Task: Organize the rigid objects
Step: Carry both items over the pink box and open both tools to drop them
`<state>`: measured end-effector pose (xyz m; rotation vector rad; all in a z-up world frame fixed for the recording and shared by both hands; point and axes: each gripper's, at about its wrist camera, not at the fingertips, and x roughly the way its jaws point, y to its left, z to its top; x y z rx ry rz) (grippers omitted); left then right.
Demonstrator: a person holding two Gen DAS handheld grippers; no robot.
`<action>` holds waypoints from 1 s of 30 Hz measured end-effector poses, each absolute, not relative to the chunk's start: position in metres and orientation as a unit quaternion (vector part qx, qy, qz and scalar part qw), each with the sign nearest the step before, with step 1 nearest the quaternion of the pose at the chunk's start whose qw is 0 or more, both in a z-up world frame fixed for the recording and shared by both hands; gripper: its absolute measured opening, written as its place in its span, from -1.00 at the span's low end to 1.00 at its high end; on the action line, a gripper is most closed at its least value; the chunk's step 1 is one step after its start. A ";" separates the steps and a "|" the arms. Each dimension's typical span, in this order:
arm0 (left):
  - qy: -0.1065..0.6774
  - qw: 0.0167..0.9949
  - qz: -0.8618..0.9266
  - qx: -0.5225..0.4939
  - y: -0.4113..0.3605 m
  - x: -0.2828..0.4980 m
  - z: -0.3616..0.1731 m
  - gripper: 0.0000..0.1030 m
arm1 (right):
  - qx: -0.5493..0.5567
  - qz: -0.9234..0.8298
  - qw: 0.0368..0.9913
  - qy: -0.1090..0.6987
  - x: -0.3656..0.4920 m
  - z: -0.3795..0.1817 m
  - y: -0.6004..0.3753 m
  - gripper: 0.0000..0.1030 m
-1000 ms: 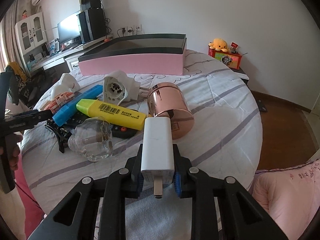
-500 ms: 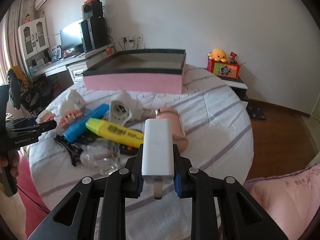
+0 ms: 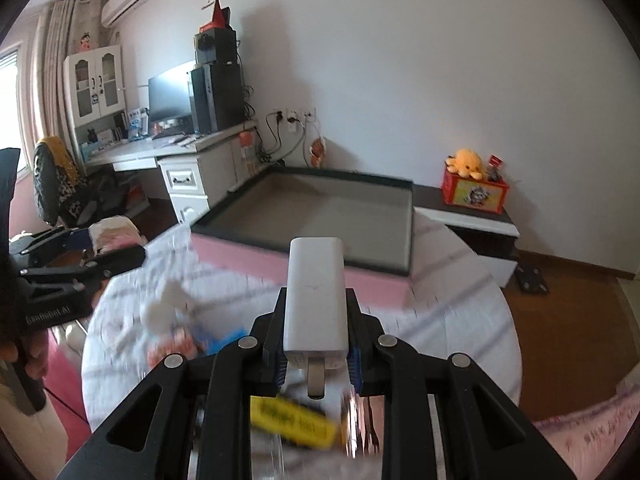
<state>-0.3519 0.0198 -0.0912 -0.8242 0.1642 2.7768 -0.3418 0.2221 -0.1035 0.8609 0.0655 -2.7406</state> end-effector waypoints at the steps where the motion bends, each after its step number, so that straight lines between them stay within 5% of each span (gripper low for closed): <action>1: 0.058 0.120 0.950 -0.282 0.024 -0.364 -0.088 0.24 | 0.297 -0.945 0.135 0.022 -0.352 -0.102 0.220 -0.54; 15: 0.062 0.102 0.925 -0.361 0.054 -0.508 -0.115 0.24 | 0.393 -0.910 0.130 0.006 -0.486 -0.143 0.206 -0.54; 26: 0.071 0.079 0.897 -0.428 0.068 -0.546 -0.161 0.24 | 0.449 -0.884 0.130 0.005 -0.519 -0.179 0.195 -0.53; 30: 0.074 0.067 0.902 -0.420 0.064 -0.543 -0.157 0.42 | 0.449 -0.883 0.132 -0.010 -0.517 -0.176 0.197 -0.51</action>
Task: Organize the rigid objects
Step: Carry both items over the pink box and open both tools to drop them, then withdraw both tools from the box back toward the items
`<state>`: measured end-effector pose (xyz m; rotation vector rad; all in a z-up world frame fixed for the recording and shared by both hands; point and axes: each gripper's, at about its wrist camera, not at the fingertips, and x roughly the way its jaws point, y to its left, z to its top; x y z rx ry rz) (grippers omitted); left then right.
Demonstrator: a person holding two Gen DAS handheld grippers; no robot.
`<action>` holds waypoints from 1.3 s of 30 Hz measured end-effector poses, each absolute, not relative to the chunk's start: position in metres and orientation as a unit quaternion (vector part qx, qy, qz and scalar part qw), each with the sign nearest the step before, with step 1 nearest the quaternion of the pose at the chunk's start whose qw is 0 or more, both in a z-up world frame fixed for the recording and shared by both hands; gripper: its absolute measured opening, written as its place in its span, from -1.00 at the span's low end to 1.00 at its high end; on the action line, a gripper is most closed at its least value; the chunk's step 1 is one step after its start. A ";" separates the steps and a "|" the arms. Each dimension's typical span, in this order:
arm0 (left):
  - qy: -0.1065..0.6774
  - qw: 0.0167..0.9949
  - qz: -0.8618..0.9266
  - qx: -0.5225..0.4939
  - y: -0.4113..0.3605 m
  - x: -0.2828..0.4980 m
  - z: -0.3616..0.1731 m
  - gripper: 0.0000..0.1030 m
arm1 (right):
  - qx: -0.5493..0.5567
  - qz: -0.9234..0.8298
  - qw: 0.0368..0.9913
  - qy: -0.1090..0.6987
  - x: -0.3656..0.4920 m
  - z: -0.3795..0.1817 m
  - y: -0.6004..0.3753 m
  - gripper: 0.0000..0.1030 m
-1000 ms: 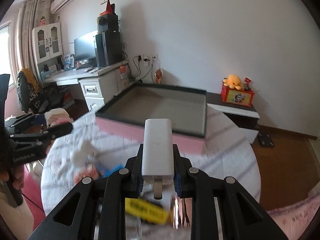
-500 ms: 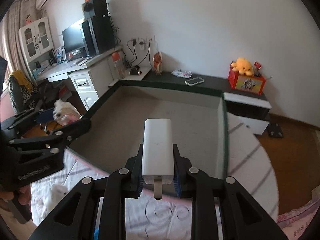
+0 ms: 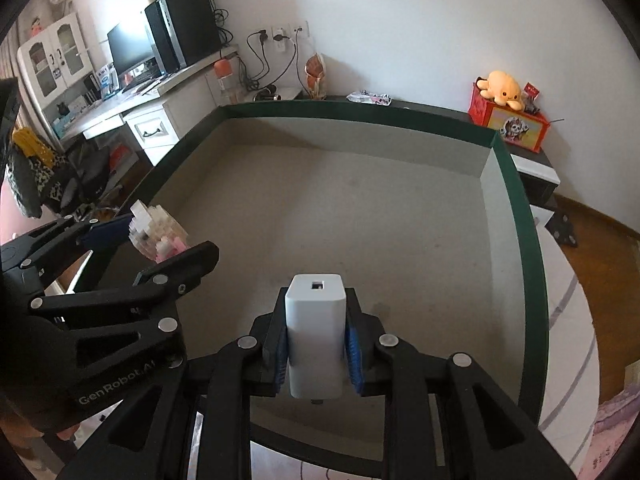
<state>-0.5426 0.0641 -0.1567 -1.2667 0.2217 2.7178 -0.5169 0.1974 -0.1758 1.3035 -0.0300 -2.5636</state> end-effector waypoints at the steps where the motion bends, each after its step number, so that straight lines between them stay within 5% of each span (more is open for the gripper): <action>1: 0.076 0.063 0.904 -0.416 0.063 -0.540 -0.155 0.47 | 0.447 -0.884 0.133 -0.013 -0.516 -0.173 0.197 -0.50; 4: 0.072 0.047 0.913 -0.400 0.055 -0.530 -0.144 0.68 | 0.434 -0.892 0.127 -0.020 -0.509 -0.161 0.200 -0.33; 8: 0.041 0.039 0.929 -0.367 0.040 -0.505 -0.121 0.98 | 0.401 -0.908 0.120 -0.029 -0.489 -0.136 0.205 0.24; 11: 0.031 0.041 0.942 -0.332 0.031 -0.473 -0.101 1.00 | 0.369 -0.921 0.121 -0.030 -0.465 -0.114 0.207 0.53; 21: 0.057 0.026 0.971 -0.233 0.014 -0.346 -0.053 1.00 | 0.264 -0.957 0.124 -0.005 -0.349 -0.058 0.201 0.56; 39: 0.052 0.028 0.974 -0.218 0.012 -0.221 -0.063 1.00 | 0.216 -0.974 0.066 0.005 -0.222 -0.059 0.221 0.59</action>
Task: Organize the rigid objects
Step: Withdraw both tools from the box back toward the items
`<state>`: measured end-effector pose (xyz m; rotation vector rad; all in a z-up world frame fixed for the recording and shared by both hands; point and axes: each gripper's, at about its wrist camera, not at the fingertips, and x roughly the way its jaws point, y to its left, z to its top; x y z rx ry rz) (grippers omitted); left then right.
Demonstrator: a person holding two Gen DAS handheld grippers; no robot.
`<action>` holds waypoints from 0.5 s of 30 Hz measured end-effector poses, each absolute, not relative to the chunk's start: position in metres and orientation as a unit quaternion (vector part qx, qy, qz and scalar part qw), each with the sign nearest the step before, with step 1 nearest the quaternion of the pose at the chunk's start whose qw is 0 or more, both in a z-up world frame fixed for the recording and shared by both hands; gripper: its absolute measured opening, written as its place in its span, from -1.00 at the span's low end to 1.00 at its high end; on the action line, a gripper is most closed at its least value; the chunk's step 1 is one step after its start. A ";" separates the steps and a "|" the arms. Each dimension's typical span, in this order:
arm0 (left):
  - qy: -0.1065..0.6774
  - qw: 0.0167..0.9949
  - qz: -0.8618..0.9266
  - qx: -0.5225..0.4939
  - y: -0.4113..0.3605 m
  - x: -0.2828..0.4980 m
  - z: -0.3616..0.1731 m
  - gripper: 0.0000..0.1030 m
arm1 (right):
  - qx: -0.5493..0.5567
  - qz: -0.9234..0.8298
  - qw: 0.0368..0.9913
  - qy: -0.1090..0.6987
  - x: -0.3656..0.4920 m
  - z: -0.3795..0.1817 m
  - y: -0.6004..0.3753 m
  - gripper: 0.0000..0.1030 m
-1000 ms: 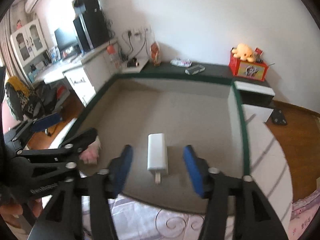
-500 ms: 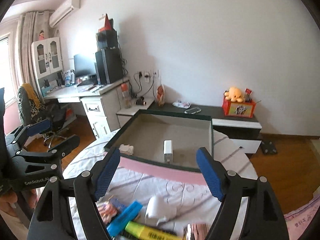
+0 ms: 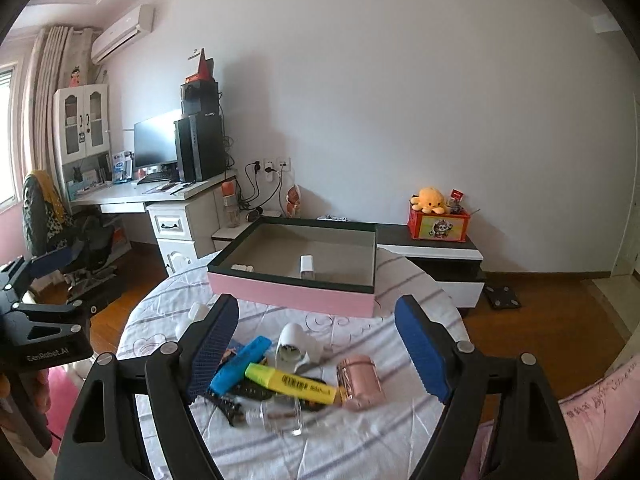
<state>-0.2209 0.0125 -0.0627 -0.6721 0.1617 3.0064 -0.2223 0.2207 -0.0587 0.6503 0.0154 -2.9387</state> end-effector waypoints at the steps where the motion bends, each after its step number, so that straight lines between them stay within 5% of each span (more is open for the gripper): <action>1: 0.052 0.030 0.974 -0.220 0.013 -0.220 -0.064 1.00 | 0.217 -0.974 0.063 0.006 -0.220 -0.059 0.221 0.59; 15: 0.071 0.051 0.963 -0.253 0.032 -0.209 -0.089 1.00 | 0.252 -0.967 0.042 0.005 -0.205 -0.090 0.237 0.59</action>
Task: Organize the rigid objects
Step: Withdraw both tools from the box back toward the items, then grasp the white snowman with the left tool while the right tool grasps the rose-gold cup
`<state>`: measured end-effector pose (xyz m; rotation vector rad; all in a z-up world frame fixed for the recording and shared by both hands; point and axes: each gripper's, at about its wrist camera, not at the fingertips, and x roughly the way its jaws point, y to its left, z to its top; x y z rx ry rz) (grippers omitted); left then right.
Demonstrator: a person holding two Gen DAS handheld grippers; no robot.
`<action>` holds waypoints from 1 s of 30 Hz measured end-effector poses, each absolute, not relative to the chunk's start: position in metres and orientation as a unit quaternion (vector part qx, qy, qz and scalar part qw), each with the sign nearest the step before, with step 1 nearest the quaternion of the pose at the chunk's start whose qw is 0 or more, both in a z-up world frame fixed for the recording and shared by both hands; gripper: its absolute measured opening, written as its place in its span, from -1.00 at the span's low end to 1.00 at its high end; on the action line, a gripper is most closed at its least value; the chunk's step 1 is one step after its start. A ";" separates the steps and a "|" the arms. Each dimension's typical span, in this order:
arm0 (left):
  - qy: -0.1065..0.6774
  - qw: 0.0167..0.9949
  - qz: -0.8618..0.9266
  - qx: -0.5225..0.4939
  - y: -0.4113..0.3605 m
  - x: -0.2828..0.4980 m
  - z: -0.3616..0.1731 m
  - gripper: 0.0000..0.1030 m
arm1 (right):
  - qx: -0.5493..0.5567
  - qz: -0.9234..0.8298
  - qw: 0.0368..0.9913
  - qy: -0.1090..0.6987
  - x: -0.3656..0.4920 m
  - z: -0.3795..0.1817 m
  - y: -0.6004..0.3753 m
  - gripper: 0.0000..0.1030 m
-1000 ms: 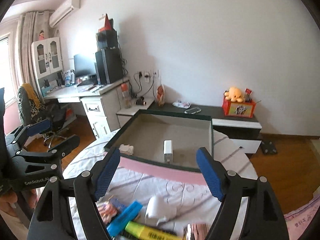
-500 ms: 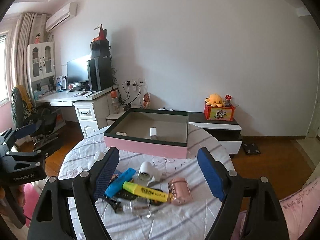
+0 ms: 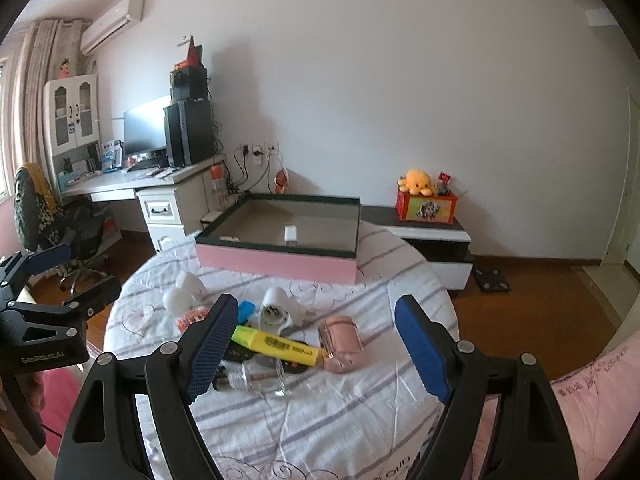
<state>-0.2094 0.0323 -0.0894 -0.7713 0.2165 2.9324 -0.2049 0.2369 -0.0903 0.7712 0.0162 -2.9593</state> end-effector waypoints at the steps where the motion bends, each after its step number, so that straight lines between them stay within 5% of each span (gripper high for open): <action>1: 0.071 0.050 0.962 -0.258 0.032 -0.210 -0.094 1.00 | 0.257 -0.965 0.040 0.003 -0.206 -0.095 0.239 0.59; 22: 0.050 0.034 0.932 -0.358 0.008 -0.261 -0.160 1.00 | 0.370 -0.928 0.032 -0.030 -0.281 -0.183 0.275 0.59; 30: 0.041 0.030 0.927 -0.373 0.004 -0.289 -0.170 1.00 | 0.386 -0.918 0.068 -0.053 -0.309 -0.198 0.279 0.30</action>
